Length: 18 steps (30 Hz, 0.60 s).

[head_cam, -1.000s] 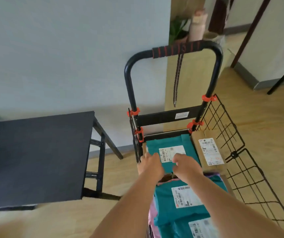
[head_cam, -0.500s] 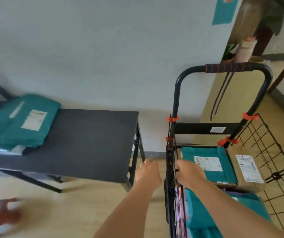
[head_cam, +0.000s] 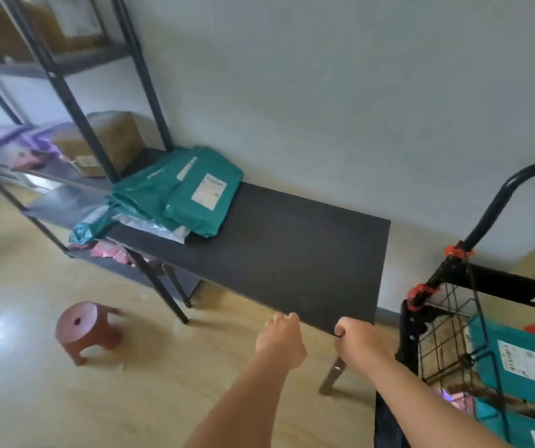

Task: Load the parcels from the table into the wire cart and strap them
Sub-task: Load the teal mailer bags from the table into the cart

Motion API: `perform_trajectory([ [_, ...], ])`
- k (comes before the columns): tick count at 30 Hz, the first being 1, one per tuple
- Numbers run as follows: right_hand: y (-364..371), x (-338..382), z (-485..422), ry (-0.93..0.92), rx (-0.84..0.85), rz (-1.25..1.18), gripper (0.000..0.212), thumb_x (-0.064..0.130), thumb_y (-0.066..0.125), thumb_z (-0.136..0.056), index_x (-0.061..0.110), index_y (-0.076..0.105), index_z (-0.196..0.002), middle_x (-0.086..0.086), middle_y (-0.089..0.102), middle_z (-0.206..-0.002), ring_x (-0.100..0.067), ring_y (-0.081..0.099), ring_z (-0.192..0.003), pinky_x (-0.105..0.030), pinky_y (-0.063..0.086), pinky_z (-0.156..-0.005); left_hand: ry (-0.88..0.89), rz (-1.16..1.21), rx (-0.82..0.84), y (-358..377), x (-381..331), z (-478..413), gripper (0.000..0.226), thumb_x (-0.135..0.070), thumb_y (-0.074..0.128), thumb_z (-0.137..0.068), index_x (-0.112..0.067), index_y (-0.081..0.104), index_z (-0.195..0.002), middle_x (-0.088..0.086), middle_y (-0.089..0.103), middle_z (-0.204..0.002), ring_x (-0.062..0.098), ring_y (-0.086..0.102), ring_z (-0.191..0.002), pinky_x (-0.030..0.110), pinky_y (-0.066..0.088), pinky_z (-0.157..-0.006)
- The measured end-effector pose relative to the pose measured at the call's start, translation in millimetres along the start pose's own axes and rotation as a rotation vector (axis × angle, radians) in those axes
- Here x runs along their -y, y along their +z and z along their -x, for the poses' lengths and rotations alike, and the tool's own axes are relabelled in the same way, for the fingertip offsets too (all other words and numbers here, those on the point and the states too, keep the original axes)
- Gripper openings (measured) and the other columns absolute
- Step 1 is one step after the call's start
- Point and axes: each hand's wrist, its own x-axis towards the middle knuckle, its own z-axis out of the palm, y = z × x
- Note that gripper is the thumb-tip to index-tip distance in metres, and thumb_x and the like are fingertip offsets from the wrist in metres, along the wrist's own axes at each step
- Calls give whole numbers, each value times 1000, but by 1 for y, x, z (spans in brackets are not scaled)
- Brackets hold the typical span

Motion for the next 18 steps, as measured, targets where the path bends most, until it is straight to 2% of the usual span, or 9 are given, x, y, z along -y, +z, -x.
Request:
perform_trajectory([
  [5, 25, 76, -2, -29, 14, -18, 16, 21, 45, -92, 28, 59, -98, 7, 63, -96, -17, 61, -88, -30, 50, -70, -78, 52, -53, -29, 77, 7, 57, -6, 47, -90, -19, 36, -144, 8, 41, -142, 28, 39, -134, 40, 44, -103],
  [9, 28, 121, -4, -3, 40, -218, 22, 21, 44, -94, 25, 65, -97, 6, 66, -98, -17, 62, -91, -31, 53, -76, -112, 135, -152, -48, 113, 10, 55, -5, 46, -88, -21, 42, -140, 5, 45, -139, 25, 44, -129, 37, 48, -97],
  [14, 19, 160, -13, 6, 20, -477, 19, 18, 50, -91, 25, 69, -92, 5, 69, -92, -16, 65, -84, -27, 49, -66, -135, 275, -238, -63, 140, 10, 53, -6, 47, -88, -23, 47, -138, 1, 48, -138, 22, 51, -123, 37, 50, -96],
  [18, 27, 177, -24, 17, 24, -544, 17, 20, 53, -90, 25, 70, -91, 3, 70, -91, -17, 63, -78, -25, 46, -62, -170, 345, -290, -70, 156, -3, 53, -5, 48, -88, -24, 49, -138, 0, 48, -139, 20, 52, -124, 30, 49, -92],
])
